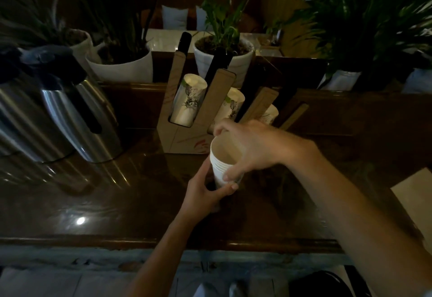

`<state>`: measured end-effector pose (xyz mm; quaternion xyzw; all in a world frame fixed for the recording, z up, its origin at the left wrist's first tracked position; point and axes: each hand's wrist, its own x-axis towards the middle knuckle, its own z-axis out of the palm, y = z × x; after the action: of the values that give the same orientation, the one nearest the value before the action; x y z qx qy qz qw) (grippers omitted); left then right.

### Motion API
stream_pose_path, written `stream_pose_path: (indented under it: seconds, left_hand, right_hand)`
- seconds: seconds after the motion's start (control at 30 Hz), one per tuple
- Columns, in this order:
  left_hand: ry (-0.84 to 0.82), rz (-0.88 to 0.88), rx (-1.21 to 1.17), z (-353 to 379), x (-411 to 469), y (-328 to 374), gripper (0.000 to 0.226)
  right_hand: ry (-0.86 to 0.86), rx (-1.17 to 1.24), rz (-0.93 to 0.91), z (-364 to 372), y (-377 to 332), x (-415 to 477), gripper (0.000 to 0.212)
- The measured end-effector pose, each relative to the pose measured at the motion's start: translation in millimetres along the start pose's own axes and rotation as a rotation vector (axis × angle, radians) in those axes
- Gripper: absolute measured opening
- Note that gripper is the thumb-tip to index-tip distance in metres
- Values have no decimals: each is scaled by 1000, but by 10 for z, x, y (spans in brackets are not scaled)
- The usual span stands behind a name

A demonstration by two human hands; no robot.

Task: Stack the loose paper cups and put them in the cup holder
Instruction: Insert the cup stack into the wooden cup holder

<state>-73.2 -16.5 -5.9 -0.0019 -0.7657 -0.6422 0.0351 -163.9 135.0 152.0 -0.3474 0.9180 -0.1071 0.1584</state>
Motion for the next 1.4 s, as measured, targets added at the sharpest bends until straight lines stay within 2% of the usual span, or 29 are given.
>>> stream_pose_path:
  seconds: [0.07, 0.13, 0.2, 0.23, 0.3, 0.33, 0.4, 0.53, 0.63, 0.7, 0.77, 0.83, 0.9, 0.97, 1.03, 1.07, 1.17, 1.27, 1.33, 1.4]
  left_hand:
    - [18, 8, -10, -1, -12, 45, 87]
    - [188, -23, -37, 20, -49, 119, 100]
    - [415, -138, -167, 6, -157, 271, 111]
    - [426, -178, -265, -11, -208, 362, 108]
    - [242, -157, -391, -28, -277, 529, 91]
    - [149, -133, -440, -27, -292, 582, 87]
    - [116, -62, -505, -60, -285, 699, 91]
    - [171, 124, -178, -274, -154, 962, 94]
    - [175, 285, 262, -450, 7, 1230, 98]
    - [225, 435, 443, -526, 129, 1433, 94]
    - [279, 539, 484, -584, 248, 1605, 89]
    - [327, 597, 506, -669, 352, 1715, 85]
    - [344, 582, 470, -778, 430, 1726, 88]
    - [332, 524, 380, -858, 449, 1586, 82]
    - [295, 409, 358, -886, 411, 1312, 60]
    - [266, 322, 419, -883, 379, 1130, 48]
    - [55, 1, 620, -814, 291, 517, 30]
    - [-156, -256, 984, -663, 286, -48, 65]
    - [-131, -290, 1083, -572, 271, -259, 79]
    - [-67, -242, 1088, -526, 221, -405, 89]
  right_hand:
    - [45, 30, -12, 98, 54, 3, 99]
    - [180, 119, -21, 197, 130, -47, 99]
    - [356, 456, -55, 356, 157, -133, 98]
    - [431, 699, -99, 473, 130, -169, 93]
    - [532, 1038, -143, 729, 24, -218, 83]
    - [554, 1101, -125, 820, -44, -230, 81]
    - [558, 1153, -69, 855, -143, -230, 82]
    - [632, 1222, -85, 498, -52, -196, 101]
    - [730, 1152, -190, 148, -21, -120, 120]
    - [862, 1062, -235, -85, -48, -50, 126]
    - [1000, 1110, -286, -283, -94, 53, 113]
    - [1072, 1356, -288, -426, -138, 146, 96]
    - [1096, 1573, -269, -542, -127, 229, 84]
    - [1149, 1655, -242, -670, -67, 291, 78]
    - [1239, 1643, -236, -828, 2, 366, 85]
    - [1285, 1587, -225, -908, 26, 412, 90]
    - [1335, 1218, -169, -1060, 51, 598, 90]
    - [1229, 863, -141, -1035, -15, 810, 83]
    - [1077, 638, -97, -966, -79, 914, 70]
    - [869, 336, -45, -886, -138, 979, 47]
